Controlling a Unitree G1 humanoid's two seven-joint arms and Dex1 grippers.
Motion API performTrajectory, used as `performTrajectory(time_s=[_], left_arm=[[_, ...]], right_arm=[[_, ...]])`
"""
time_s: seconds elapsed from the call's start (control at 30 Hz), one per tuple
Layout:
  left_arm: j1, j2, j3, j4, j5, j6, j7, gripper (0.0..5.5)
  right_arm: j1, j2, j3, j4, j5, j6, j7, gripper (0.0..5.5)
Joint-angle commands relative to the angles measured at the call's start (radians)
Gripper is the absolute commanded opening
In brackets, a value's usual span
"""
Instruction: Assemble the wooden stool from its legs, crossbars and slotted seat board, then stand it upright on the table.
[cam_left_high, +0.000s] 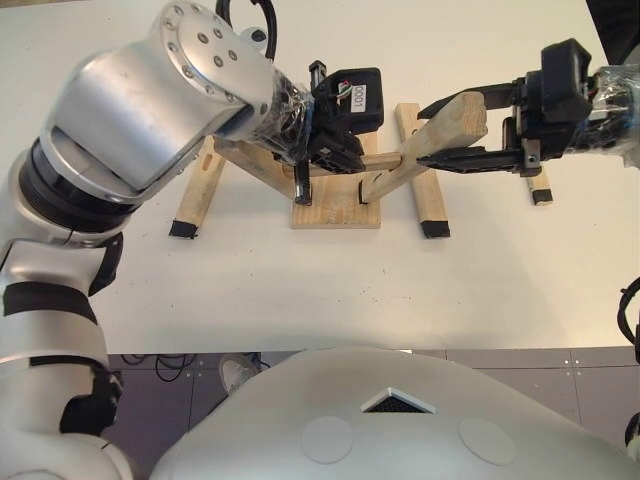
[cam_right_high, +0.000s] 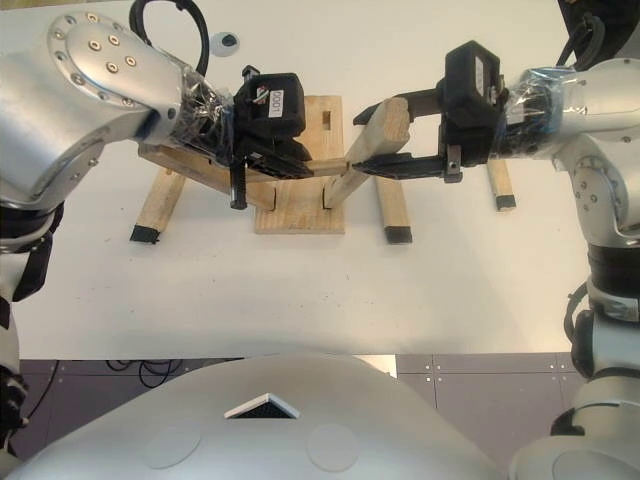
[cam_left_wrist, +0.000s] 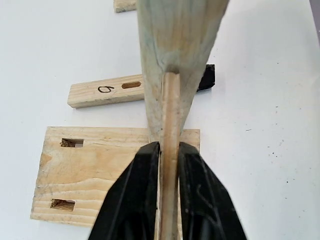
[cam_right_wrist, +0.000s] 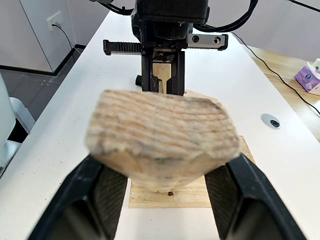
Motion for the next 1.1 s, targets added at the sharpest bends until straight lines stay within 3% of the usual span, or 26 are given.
performTrajectory(time_s=[0.03, 0.3, 0.63, 0.77, 0.83, 0.93, 1.0, 1.1], left_arm=[[0.12, 0.049, -0.163, 0.044, 0.059, 0.016, 0.008, 0.38], [0.177, -0.03, -0.248, 0.206, 0.143, -0.045, 0.033, 0.38], [0.217, -0.09, -0.226, 0.238, 0.135, -0.041, 0.051, 0.38], [0.219, -0.139, -0.125, 0.273, 0.09, -0.064, 0.042, 0.38], [0.212, -0.147, -0.039, 0.266, 0.057, -0.057, 0.032, 0.38], [0.171, -0.139, 0.086, 0.244, 0.026, -0.041, 0.019, 1.03], [0.153, -0.129, 0.132, 0.237, 0.017, -0.033, 0.006, 1.38], [0.119, -0.098, 0.176, 0.225, 0.014, -0.041, -0.003, 1.41]], right_arm=[[0.043, 0.024, 0.1, 0.014, -0.061, 0.118, -0.022, 2.03], [0.036, 0.091, 0.141, -0.057, -0.007, 0.203, -0.071, 2.03], [0.048, 0.165, 0.167, -0.095, 0.045, 0.27, -0.147, 2.03], [0.056, 0.181, 0.172, -0.082, 0.04, 0.274, -0.187, 2.03], [0.061, 0.181, 0.162, -0.078, 0.048, 0.277, -0.2, 2.56], [0.056, 0.184, 0.13, -0.074, 0.058, 0.287, -0.211, 3.09], [0.049, 0.186, 0.114, -0.068, 0.063, 0.294, -0.215, 3.48], [0.039, 0.186, 0.099, -0.058, 0.056, 0.299, -0.214, 3.85]])
